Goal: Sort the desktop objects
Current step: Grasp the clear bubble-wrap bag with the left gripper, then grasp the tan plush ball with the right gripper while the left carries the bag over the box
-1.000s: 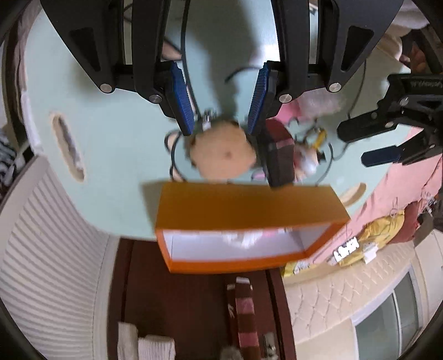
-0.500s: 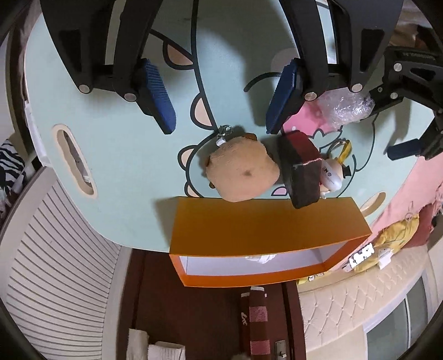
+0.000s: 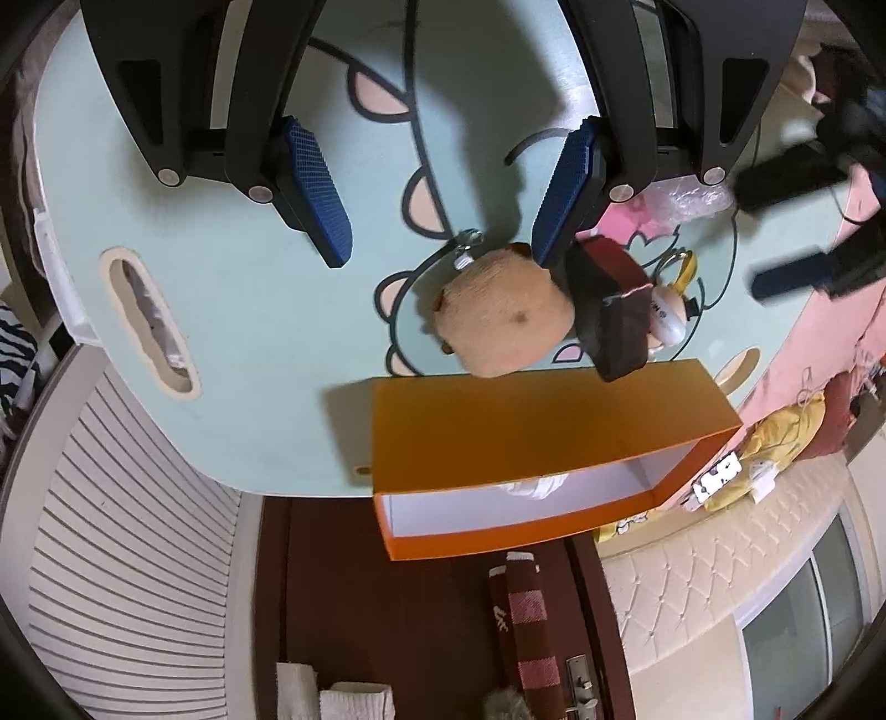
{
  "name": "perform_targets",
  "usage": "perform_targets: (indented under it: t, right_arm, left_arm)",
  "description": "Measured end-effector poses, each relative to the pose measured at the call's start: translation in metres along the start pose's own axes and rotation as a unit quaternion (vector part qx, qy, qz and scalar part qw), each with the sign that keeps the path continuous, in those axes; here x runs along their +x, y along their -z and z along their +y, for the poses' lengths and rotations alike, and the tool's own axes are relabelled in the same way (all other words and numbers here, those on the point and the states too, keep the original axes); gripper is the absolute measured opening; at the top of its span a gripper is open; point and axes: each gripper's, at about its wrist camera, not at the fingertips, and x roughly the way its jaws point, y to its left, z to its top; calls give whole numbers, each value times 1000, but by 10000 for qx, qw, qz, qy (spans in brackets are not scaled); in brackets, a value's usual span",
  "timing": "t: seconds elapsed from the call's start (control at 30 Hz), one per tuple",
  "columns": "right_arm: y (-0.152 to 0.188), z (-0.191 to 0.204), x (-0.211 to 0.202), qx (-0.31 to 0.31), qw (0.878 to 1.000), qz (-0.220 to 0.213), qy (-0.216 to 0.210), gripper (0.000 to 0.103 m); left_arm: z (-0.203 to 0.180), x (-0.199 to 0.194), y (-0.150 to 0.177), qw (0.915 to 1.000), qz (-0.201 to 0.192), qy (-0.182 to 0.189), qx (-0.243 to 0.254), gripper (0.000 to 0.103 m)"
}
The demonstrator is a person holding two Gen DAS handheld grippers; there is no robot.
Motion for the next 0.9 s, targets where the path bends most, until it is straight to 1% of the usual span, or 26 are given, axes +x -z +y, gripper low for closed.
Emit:
perform_targets:
  t: [0.1, 0.13, 0.17, 0.2, 0.33, 0.47, 0.6, 0.67, 0.83, 0.87, 0.9]
  right_arm:
    - [-2, -1, -3, 11, 10000, -52, -52, 69]
    - [-3, -1, -3, -5, 10000, -61, -47, 69]
    - [-3, -1, -3, -20, 10000, -69, -41, 68]
    - [-4, -1, -3, -28, 10000, -72, -37, 68]
    - [-4, 1, -1, -51, 9999, -47, -77, 68]
    - [-9, 8, 0, -271, 9996, -103, 33, 68]
    - [-15, 14, 9, -487, 9987, -4, 176, 68]
    - [-21, 15, 14, -474, 9988, 56, 121, 68]
    - [-35, 23, 28, -604, 9976, 289, -183, 68]
    - [-35, 24, 33, -629, 9974, 326, -157, 64]
    - [-36, 25, 37, -653, 9971, 374, -125, 52]
  left_arm:
    - [-9, 12, 3, 9994, 238, 64, 239, 44]
    - [-9, 13, 3, 9993, 250, 41, 257, 41]
    - [-8, 13, 4, 9994, 232, 5, 243, 30]
    - [-7, 14, 4, 9995, 214, -30, 229, 29]
    - [7, 6, 4, 9998, 116, -104, -112, 29]
    - [17, 0, 8, 9992, 29, -184, -359, 29]
    - [17, 1, 9, 9991, 75, -211, -361, 29]
    - [14, 2, 9, 9993, 82, -212, -306, 29]
    - [14, 1, 9, 9994, 85, -193, -275, 29]
    - [15, 1, 9, 9994, 80, -194, -290, 29]
    - [16, 0, 9, 9993, 75, -201, -308, 29]
